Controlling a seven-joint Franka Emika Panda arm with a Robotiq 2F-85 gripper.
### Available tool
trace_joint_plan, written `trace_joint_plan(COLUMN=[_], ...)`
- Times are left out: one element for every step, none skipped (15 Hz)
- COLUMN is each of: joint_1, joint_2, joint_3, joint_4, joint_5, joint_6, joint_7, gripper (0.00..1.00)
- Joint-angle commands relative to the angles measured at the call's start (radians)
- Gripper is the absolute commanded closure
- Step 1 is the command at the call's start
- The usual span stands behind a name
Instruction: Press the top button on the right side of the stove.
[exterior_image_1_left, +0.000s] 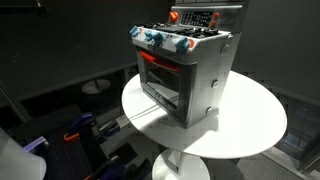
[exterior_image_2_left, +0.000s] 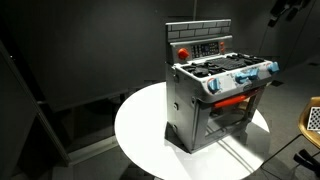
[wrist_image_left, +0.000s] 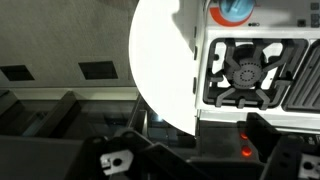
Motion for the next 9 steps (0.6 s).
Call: trace_joint_plan(joint_1=[0.012, 0.015, 0.018, 0.022, 0.026, 0.031, 0.036, 0.039, 0.043], joint_2=[0.133, 0.163, 0.191, 0.216, 0.241, 0.263, 0.284, 0.304, 0.325], joint_3=[0.006, 0.006, 0.006, 0.005, 0.004, 0.002, 0.002, 0.002, 0.001], joint_4=[0.128, 0.152, 0.175, 0.195, 0.215, 0.233, 0.251, 0.269, 0.288], joint_5=[0.026, 0.024, 0.024, 0.025, 0.027, 0.031, 0.033, 0.034, 0.04], joint_6=[-0.007, -0.007, -0.009, -0.01, -0.012, -0.013, -0.013, -0.013, -0.016], joint_7=[0.043, 0.054, 0.064, 0.069, 0.075, 0.073, 0.076, 0.078, 0.077], gripper=[0.0, 0.0, 0.0, 0.0, 0.0, 0.0, 0.0, 0.0, 0.0])
